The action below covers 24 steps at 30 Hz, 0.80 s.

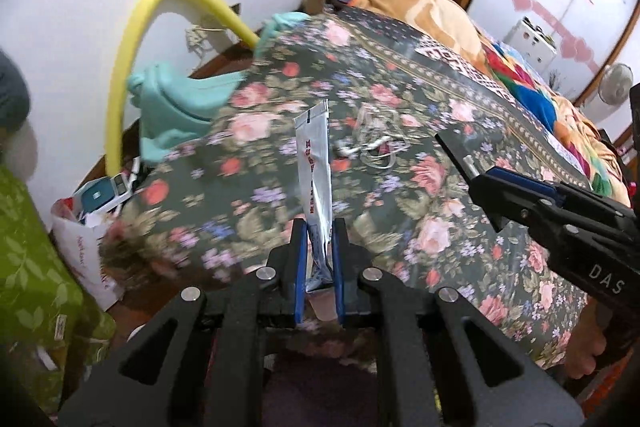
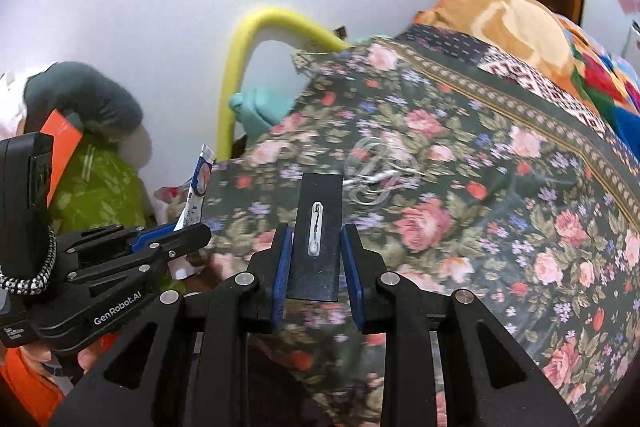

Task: Collect trash
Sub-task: 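Carry both items down to the white bowl and open both grippers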

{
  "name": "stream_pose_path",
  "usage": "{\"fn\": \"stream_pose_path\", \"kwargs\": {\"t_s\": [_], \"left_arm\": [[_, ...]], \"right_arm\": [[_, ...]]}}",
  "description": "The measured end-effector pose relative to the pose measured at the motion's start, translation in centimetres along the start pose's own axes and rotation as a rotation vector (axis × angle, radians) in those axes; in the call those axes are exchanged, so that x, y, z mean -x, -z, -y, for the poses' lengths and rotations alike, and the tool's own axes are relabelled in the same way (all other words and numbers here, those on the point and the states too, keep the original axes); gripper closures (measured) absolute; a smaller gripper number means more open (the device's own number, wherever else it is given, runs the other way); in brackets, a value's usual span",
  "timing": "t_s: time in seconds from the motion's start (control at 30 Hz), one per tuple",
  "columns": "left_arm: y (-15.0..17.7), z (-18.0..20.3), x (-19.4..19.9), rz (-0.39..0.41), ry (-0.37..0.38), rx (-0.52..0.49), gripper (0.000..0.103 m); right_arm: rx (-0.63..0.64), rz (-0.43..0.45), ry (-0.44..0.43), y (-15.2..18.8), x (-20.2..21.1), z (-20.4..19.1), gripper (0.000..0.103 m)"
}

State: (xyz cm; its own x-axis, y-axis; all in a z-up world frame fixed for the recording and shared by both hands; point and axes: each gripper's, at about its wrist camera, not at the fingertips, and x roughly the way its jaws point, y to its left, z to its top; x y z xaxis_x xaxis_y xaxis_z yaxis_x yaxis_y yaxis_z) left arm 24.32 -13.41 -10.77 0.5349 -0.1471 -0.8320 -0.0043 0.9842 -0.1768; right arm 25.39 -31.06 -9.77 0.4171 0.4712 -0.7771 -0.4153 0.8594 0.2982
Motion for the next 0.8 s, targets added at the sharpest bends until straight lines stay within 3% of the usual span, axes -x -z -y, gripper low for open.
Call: {"fn": "stream_pose_path", "kwargs": {"t_s": [0.37,0.8], "left_arm": [[5.4,-9.0,4.1,0.008,-0.092,0.154,0.093],[14.1,-19.8,6.6,-0.045,-0.192,0.363,0.093]], "right_arm": [[0.147,-0.028,-0.091,0.9,-1.6,-10.2,0.08],[0.339,-0.162,-0.191,4.7,-7.2,-22.4,0.08]]}}
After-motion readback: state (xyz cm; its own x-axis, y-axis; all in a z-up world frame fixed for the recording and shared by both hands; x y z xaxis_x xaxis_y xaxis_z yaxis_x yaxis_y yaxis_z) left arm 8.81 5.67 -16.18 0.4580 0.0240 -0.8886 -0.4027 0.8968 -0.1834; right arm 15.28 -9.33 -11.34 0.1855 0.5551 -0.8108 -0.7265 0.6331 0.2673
